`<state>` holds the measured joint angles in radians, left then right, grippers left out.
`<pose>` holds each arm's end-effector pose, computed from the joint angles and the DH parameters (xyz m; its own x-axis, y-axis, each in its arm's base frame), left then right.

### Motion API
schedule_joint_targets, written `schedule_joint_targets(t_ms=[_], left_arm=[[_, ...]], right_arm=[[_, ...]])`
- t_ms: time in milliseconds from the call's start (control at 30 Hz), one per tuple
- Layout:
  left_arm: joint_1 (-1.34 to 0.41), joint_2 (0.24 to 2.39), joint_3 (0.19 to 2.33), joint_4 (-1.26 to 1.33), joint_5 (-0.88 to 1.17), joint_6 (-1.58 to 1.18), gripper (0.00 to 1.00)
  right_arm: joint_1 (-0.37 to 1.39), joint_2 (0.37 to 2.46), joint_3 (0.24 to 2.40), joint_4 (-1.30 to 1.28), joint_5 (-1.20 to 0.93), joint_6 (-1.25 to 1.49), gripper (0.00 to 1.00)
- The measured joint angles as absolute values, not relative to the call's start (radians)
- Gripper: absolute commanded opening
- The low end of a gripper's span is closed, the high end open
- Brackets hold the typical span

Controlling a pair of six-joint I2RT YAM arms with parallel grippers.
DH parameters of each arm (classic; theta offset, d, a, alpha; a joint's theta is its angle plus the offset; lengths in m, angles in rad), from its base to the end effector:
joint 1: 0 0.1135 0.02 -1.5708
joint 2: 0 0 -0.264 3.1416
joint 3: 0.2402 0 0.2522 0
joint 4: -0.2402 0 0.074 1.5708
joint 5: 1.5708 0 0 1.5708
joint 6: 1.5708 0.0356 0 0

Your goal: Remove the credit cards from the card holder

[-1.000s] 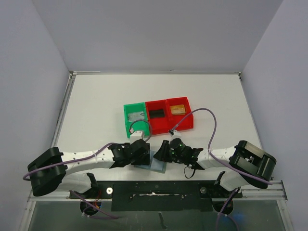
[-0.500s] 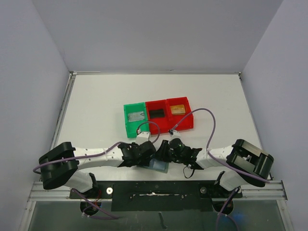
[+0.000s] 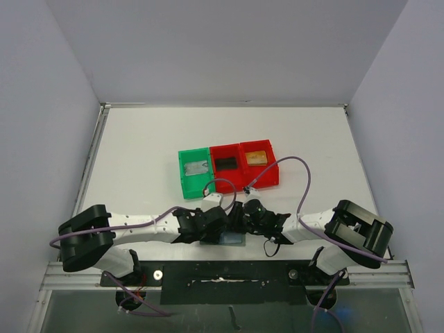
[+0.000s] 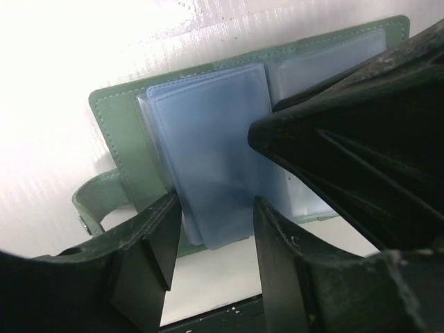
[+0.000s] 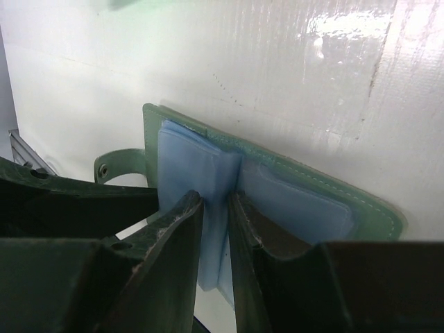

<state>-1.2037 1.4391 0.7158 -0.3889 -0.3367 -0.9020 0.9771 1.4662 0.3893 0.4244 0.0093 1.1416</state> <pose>0.1030 -0.2350 0.1616 -0.8495 0.1461 -0.5069 0.2612 0.9513 -0.1636 0.1393 0.2058 0.1223 -0.8913 0.3048 -0.3358 -0.0343 0.6930 0.7202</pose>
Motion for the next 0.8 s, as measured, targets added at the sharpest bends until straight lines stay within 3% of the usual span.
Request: schedule_joint_targets(t_ms=[67, 400, 800], left_arm=[[-1.203, 1.433, 0.709, -0.377, -0.329, -0.903, 0.44], [-1.195, 1.375, 0.623, -0.258, -0.284, -0.933, 0.21], [-1.142, 1.264, 0.492, -0.058, -0.201, -1.014, 0.19]], right_arm=[[0.977, 1.466, 0.389, 0.424, 0.01, 1.143, 0.23], [0.976, 1.466, 0.376, 0.448, 0.028, 1.143, 0.19], [0.976, 1.466, 0.369, 0.459, 0.029, 1.142, 0.19]])
